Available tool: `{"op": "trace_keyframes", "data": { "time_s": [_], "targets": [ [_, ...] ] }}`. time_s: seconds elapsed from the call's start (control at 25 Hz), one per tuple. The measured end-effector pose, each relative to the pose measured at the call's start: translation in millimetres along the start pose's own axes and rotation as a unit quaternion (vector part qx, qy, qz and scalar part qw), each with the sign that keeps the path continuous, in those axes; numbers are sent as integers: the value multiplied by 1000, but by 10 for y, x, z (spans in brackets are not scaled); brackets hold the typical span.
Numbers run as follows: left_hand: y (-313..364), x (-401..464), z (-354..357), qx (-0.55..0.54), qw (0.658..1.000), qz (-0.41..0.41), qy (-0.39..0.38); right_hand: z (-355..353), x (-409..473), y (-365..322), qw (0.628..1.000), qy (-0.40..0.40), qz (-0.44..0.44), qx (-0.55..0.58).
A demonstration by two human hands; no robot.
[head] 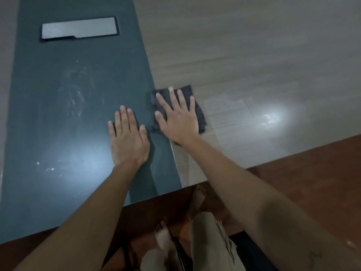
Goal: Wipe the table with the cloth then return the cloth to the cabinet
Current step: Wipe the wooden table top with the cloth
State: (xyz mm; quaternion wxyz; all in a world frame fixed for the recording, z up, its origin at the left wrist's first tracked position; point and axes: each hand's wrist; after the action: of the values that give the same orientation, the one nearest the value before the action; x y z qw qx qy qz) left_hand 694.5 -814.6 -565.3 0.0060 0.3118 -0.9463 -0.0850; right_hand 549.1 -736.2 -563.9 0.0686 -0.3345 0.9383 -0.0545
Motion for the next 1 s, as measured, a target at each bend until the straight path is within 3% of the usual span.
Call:
{"op": "trace_keyframes", "data": {
  "time_s": [0.2,0.32,0.52,0.88,1.0],
  "targets": [
    [26,-38,-96,-57,998,5,10,23,-1155,239,1000,18,15,14],
    [107,4,-114,-63,998,-4,22,37,-1413,271,999,35,23,21],
    [361,263,-46,-78,996,2,34,10,-1347,538,997,65,4,39],
    [464,370,18,-60,997,-7,46,-361,-857,2546,990,63,121,-31],
    [481,384,30,-51,997,-9,50,-429,-756,2779,988,60,140,-34]
  ]
}}
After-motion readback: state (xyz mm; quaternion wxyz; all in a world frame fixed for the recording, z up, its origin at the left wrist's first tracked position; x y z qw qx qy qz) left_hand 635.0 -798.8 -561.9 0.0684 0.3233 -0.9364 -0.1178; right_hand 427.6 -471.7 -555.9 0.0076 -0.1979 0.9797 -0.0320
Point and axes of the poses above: each hand's wrist, its own x-axis towards the middle knuckle, its own z-axis out of the palm, y = z × x, and after that the axes turned 13 degrees about z, right-handed
